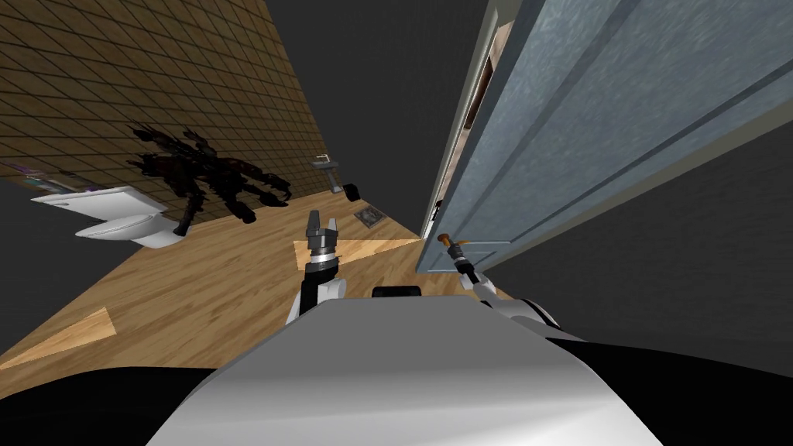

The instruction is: Pull the door open

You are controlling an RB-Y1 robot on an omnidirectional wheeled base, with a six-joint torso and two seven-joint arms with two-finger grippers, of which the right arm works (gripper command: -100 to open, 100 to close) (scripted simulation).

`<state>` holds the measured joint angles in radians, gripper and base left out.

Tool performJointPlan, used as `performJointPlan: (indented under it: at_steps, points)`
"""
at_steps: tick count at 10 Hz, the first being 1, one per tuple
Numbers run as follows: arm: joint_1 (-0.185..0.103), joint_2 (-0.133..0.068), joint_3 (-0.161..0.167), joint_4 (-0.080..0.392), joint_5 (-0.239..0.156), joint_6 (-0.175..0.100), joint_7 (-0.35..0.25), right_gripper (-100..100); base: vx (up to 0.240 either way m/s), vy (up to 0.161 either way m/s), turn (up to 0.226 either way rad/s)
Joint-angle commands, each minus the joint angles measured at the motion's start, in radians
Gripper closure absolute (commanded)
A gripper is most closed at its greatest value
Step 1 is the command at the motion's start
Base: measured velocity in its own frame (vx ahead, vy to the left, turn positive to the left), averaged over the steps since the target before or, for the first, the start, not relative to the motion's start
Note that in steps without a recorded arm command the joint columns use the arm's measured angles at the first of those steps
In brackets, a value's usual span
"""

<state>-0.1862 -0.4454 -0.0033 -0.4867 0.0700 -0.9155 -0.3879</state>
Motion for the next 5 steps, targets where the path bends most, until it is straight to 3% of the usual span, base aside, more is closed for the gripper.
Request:
performJointPlan:
  at_steps: [1, 3, 4, 5]
  points:
    - [0.005, -0.019, 0.01, 0.016, 0.008, -0.032, -0.02, 100, -0.215, -0.086, 0.123]
    - [0.018, -0.036, 0.022, 0.017, 0.017, -0.056, -0.043, 100, -0.188, -0.065, 0.086]
    - [0.013, -0.025, 0.021, 0.015, 0.016, -0.05, -0.036, 100, -0.084, -0.021, 0.024]
    - [0.033, -0.037, 0.031, 0.012, 0.024, -0.075, -0.054, 100, -0.106, -0.052, 0.081]
